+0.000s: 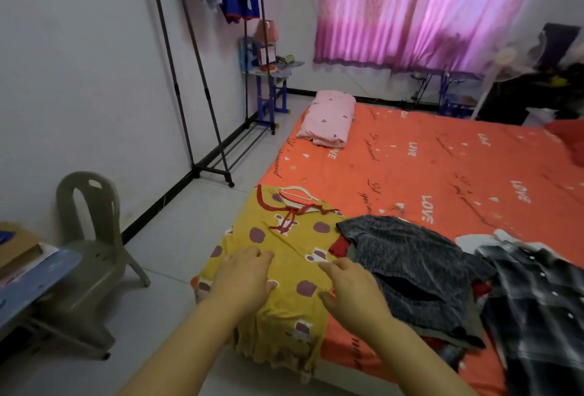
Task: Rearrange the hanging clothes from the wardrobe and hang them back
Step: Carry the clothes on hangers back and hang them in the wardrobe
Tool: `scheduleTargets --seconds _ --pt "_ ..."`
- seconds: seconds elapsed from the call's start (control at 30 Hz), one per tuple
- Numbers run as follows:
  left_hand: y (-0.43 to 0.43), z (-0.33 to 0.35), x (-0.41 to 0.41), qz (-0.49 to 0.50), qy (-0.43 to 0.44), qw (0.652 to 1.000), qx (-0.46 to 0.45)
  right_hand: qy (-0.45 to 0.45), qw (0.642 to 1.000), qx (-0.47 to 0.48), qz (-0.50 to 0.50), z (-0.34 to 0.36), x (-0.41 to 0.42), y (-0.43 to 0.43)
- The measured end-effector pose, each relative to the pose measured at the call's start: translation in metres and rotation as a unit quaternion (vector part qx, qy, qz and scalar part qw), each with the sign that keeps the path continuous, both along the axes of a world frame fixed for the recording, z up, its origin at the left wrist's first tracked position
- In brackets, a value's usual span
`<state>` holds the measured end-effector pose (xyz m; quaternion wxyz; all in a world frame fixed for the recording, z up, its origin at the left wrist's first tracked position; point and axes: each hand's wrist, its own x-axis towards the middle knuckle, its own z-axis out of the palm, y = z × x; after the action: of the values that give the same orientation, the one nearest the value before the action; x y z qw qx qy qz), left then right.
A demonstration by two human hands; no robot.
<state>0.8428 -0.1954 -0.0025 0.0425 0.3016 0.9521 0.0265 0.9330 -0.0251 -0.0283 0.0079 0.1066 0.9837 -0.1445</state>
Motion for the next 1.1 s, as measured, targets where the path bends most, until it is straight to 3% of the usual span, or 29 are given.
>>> scheduleTargets --seconds 0.33,0.73,1.1 --pt "0.043 -0.039 -0.179 -0.033 -0.02 0.999 0.011 -0.045 0.998 0.009 -0.051 -0.026 -0.162 0.05" --pt "0.103 -0.074 -0.316 -0.048 -0.052 0.997 0.011 -0.119 0.991 -0.036 -0.056 -0.064 -0.297 0.106" --pt "0.185 -0.164 -0.44 -0.01 -0.115 0.992 -0.048 -0.18 0.977 -0.102 -0.045 -0.174 -0.473 0.203"
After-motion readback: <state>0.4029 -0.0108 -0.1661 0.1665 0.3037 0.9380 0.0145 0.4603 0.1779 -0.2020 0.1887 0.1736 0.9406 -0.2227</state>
